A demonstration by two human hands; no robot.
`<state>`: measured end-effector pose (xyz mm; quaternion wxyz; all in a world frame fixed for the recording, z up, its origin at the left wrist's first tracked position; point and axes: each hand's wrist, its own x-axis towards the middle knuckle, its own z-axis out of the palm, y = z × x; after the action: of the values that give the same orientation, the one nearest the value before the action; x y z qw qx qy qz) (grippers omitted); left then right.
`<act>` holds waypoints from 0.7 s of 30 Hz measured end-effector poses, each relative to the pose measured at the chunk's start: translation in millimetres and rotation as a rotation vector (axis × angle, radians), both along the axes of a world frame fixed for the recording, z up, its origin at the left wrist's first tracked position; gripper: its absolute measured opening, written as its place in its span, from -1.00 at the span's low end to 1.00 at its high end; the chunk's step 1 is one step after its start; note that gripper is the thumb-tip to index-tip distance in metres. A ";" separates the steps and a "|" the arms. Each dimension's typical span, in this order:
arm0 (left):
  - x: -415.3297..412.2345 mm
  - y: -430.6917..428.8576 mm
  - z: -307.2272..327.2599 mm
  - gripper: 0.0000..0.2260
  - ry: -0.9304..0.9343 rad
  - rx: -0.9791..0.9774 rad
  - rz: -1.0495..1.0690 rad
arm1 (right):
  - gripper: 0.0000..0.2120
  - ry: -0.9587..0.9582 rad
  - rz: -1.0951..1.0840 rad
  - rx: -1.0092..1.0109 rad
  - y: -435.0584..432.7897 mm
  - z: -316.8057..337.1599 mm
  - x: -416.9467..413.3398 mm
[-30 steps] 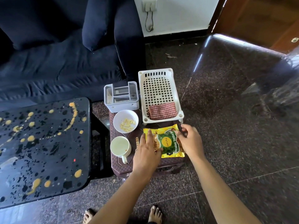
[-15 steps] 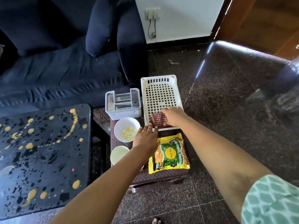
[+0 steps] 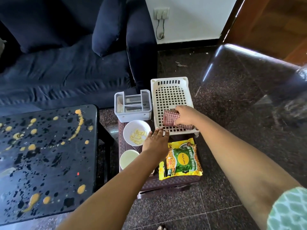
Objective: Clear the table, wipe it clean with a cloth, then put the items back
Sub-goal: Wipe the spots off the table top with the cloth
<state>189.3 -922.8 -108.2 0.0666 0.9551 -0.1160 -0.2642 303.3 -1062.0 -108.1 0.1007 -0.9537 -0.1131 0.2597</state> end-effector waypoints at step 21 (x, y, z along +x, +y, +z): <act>-85.6 296.7 15.9 -0.85 0.143 -1.361 1.365 | -0.75 0.146 -0.715 0.921 318.1 24.0 -180.8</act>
<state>103.7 -626.1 -92.2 0.7520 0.5554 0.3399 -0.1025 122.5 -744.0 -84.1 0.5936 -0.7702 0.1216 0.1990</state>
